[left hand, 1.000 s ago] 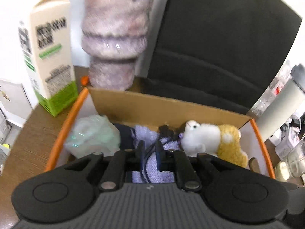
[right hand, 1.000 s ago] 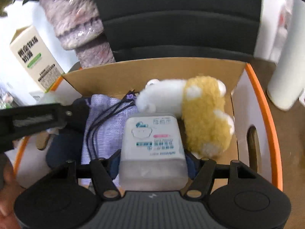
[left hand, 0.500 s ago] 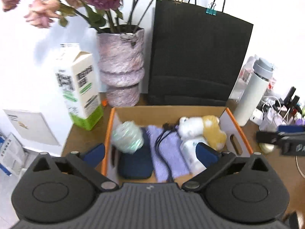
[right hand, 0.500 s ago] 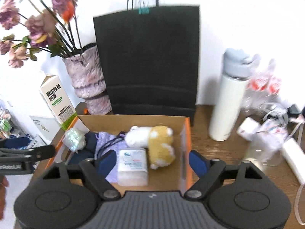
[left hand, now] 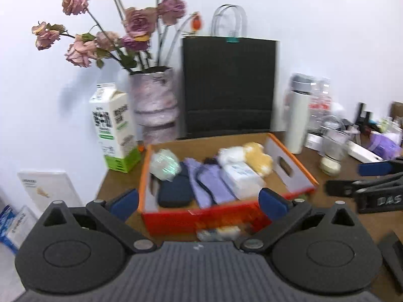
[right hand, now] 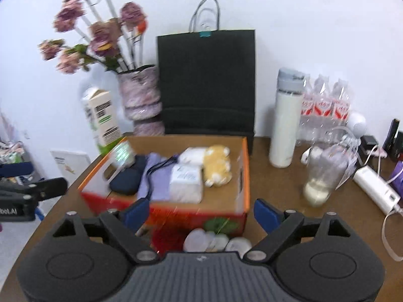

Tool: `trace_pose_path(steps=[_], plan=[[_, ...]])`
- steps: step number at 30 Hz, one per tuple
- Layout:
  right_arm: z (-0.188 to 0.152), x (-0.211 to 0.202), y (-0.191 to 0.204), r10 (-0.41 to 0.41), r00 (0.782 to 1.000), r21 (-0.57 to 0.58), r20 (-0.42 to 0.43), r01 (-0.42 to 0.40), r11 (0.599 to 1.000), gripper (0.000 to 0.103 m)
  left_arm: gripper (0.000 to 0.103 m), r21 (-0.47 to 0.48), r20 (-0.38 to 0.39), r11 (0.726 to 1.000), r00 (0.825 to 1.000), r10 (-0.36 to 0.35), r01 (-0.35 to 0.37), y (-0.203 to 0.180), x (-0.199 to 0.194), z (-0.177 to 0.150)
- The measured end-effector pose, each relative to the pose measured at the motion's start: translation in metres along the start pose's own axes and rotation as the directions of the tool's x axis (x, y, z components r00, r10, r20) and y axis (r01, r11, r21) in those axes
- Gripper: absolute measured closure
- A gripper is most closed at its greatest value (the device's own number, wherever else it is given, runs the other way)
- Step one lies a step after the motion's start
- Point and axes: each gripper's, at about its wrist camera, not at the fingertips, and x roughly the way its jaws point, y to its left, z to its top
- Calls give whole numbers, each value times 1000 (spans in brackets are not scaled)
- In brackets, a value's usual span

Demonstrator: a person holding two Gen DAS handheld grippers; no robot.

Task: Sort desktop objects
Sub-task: 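Grasp the braided cable with pink tie with the left gripper while the right grasps the white charger cube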

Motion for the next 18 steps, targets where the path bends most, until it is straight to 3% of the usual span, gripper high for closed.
trace_pose_path(steps=[4,9,15,18], plan=[[-63,-15,9,-25,999,-69,46,28,997,13,0,-4,47,1000,999,5,-5,-11,-20,-56],[-125,-26,16,-25,999,-77,31,27,997,13,0,-20,14,1000,1000,15,-15,-34,-30,-118],[-170,-36,19,23,1000,-6,-5,-23,1000,13,0,-40,-13,999,1000,14,-14,-42,-50,-167],[-185,-41,26,9,1000,-17,-23,-9,1000,13,0,-35,2,999,1000,8,-8,-43,-64,-185]])
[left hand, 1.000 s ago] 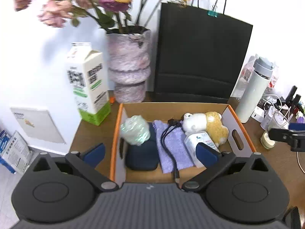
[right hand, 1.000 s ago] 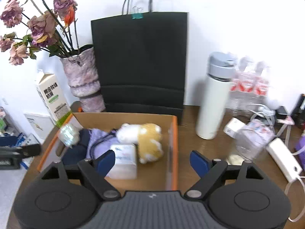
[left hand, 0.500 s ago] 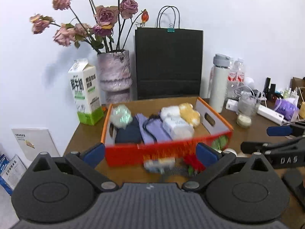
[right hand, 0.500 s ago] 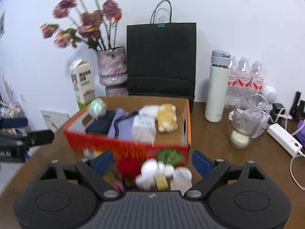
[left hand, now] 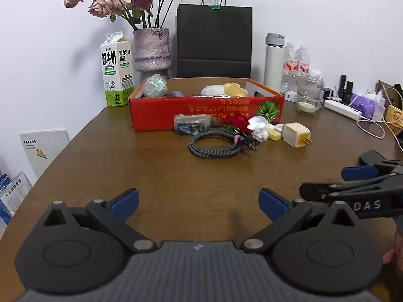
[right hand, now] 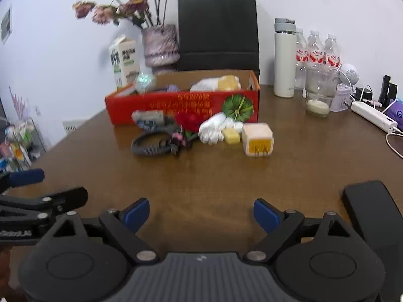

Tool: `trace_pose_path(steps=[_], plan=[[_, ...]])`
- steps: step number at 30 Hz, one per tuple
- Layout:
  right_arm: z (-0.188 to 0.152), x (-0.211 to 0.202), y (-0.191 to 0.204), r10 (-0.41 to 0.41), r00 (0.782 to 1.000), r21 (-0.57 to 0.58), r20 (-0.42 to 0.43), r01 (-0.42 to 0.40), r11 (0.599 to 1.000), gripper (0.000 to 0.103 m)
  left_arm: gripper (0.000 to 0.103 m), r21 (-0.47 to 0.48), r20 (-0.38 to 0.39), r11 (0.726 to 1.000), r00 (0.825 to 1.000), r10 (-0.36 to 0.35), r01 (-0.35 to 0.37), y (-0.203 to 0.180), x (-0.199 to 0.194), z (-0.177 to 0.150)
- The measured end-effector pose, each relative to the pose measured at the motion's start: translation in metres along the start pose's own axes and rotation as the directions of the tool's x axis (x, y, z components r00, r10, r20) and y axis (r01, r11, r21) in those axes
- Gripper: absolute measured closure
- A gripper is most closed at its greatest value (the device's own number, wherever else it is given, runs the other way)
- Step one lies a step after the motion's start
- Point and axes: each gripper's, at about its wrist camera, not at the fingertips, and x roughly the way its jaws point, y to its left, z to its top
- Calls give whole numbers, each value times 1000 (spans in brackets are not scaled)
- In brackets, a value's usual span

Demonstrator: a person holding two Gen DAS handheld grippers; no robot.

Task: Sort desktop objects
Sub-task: 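Grasp the braided cable with pink tie with the left gripper while the right grasps the white charger cube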

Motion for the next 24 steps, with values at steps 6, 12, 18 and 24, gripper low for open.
trace_pose_path(steps=[6,12,18,24], plan=[[-25,-25,12,-40,997,-17,67,41,999,13,0,-36,38,999,999,22,-21,4,-23,-24],[-44,-48,20,-28,995,-25,92,31,999,13,0,-20,78,1000,997,15,-13,-2,-41,-35],[-42,-46,25,-40,995,-51,91,45,998,13,0,-3,77,1000,997,10,-10,-10,-39,-31],[-6,-35,5,-46,989,-38,138,51,998,14,3,-31,72,999,997,30,-28,3,-2,8]])
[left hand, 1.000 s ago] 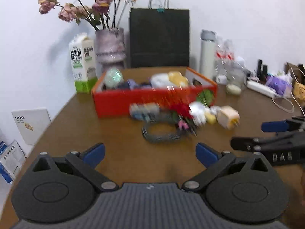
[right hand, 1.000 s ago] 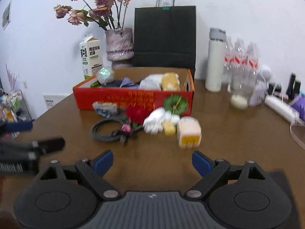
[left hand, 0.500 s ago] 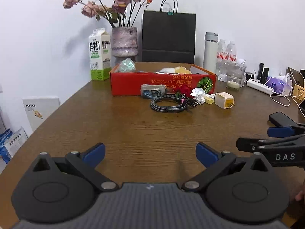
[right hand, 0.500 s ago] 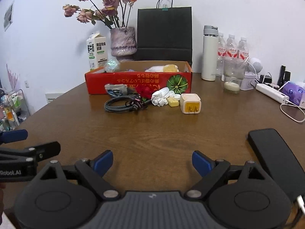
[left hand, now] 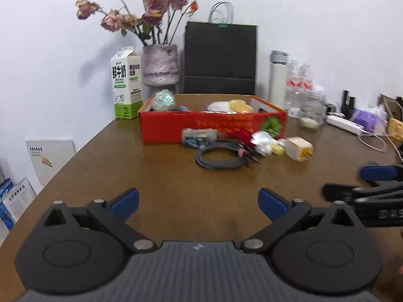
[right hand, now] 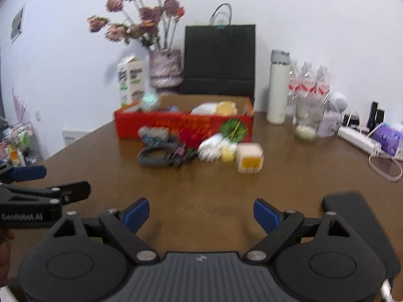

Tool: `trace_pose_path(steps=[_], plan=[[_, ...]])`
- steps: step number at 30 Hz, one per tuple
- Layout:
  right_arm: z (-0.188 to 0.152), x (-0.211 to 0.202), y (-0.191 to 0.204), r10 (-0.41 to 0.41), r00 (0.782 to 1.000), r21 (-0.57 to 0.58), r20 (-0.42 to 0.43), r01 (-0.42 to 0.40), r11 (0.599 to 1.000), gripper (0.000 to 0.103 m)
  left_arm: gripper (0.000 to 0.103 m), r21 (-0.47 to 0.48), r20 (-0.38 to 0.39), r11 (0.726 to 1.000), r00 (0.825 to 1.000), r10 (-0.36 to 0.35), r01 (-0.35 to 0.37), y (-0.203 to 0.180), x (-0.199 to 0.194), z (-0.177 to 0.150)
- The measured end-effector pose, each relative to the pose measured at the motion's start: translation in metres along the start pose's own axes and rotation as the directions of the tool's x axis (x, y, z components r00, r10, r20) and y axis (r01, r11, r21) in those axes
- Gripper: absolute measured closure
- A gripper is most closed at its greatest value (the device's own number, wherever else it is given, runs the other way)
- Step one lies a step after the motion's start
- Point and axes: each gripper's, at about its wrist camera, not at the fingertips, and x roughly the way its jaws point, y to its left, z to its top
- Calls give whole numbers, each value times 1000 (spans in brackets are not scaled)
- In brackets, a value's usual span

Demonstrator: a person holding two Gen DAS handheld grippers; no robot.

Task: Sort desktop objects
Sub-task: 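Grasp the braided cable with pink tie with the left gripper while the right grasps the white charger cube, then lower the braided cable and charger cube into the box and open both grippers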

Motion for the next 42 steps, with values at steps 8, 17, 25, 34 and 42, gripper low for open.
trace_pose_path(steps=[8,17,25,34,42], plan=[[50,91,-47,-58,997,154,-43,64,986,16,10,51,-79,998,997,-18,22,-2,113,60],[58,147,-65,-92,993,209,-80,107,972,26,52,2,-209,999,977,-41,43,-6,179,57],[50,159,-71,-56,991,232,-120,83,969,63,92,-13,-180,999,983,-38,37,-8,161,47],[30,105,-55,-3,998,184,-63,14,983,65,93,-86,-41,996,999,-22,18,-7,59,43],[33,40,-31,99,995,152,21,-101,983,65,93,-108,101,993,994,-45,56,3,19,83]])
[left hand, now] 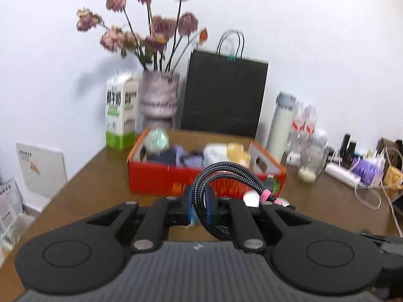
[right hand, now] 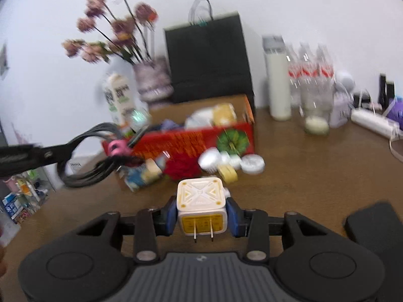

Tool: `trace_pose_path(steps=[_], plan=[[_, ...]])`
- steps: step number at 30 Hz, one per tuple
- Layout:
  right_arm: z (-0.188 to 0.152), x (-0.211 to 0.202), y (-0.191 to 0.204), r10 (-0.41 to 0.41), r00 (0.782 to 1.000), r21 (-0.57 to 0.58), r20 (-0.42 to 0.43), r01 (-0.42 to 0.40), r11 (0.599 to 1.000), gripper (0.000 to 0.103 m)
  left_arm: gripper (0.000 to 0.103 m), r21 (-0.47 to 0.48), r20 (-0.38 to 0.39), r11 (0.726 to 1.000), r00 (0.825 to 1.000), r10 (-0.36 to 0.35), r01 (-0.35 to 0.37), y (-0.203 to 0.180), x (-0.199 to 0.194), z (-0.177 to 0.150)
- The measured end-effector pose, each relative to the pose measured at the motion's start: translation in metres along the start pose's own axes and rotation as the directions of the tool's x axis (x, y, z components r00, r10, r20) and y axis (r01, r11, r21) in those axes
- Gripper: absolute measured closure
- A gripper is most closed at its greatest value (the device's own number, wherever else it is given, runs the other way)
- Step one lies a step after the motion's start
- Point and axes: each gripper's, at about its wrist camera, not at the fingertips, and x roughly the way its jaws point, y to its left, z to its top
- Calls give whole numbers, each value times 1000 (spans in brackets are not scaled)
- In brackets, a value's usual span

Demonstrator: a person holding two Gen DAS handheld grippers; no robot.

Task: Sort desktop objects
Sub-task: 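Lower the braided cable and charger cube into the box and open both grippers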

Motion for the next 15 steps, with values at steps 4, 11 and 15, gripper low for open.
trace_pose_path(steps=[4,11,15], plan=[[37,-9,1,38,997,-14,71,-37,999,65,93,-3,28,1000,999,-27,27,6,26,43],[131,70,-20,-37,998,3,55,37,999,65,93,51,-52,998,998,28,-25,7,139,102],[165,157,-23,-77,991,-22,-107,75,997,65,93,63,-173,994,980,95,-85,8,224,108]])
